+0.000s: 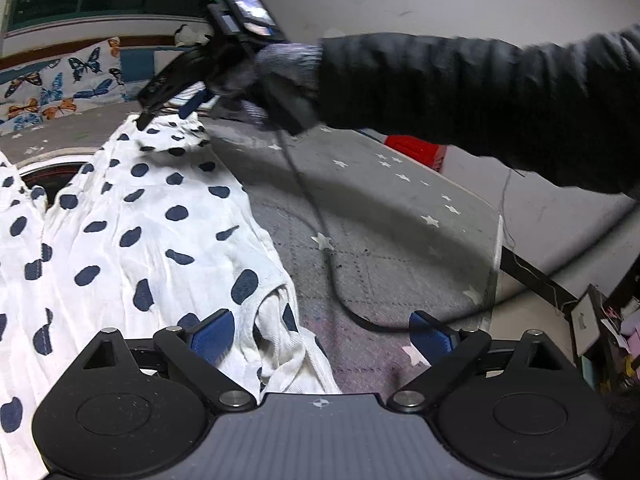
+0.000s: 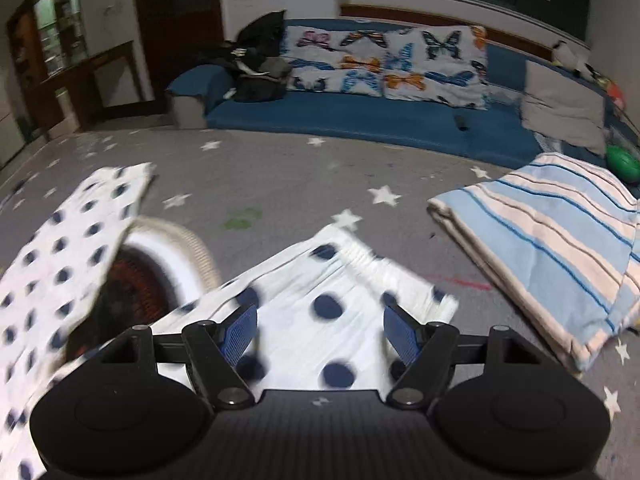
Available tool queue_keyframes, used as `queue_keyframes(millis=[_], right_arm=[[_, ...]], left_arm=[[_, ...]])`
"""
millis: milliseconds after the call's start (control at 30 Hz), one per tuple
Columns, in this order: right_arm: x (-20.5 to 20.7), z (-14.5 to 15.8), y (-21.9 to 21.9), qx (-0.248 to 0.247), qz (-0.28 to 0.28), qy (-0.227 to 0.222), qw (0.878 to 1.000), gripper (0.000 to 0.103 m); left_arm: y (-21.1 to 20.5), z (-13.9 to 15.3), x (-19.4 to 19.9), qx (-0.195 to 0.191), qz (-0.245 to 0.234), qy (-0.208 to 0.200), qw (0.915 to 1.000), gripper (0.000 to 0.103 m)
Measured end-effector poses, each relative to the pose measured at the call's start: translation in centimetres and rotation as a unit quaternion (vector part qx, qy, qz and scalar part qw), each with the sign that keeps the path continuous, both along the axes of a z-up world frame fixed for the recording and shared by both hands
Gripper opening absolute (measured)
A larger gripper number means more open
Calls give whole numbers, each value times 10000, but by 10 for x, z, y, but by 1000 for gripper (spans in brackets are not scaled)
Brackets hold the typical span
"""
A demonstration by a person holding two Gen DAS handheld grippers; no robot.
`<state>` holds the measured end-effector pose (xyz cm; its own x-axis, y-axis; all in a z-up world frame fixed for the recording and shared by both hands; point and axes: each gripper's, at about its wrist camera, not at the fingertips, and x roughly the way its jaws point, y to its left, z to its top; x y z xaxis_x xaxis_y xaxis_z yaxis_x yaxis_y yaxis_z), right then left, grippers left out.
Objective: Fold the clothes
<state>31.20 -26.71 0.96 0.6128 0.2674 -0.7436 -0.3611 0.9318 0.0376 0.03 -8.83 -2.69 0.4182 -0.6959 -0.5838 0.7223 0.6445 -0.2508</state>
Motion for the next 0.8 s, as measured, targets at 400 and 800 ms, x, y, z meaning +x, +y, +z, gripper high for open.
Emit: queue_keyframes(millis=[400, 800], right_arm=[[-102, 0, 6, 141, 801, 138, 9966, 72], [-205, 9, 50, 188, 2071, 90, 9781, 73]], left_arm=[[9, 11, -22, 26, 307, -156, 9994, 100], [61, 29, -38, 28, 901, -497, 9947, 103]])
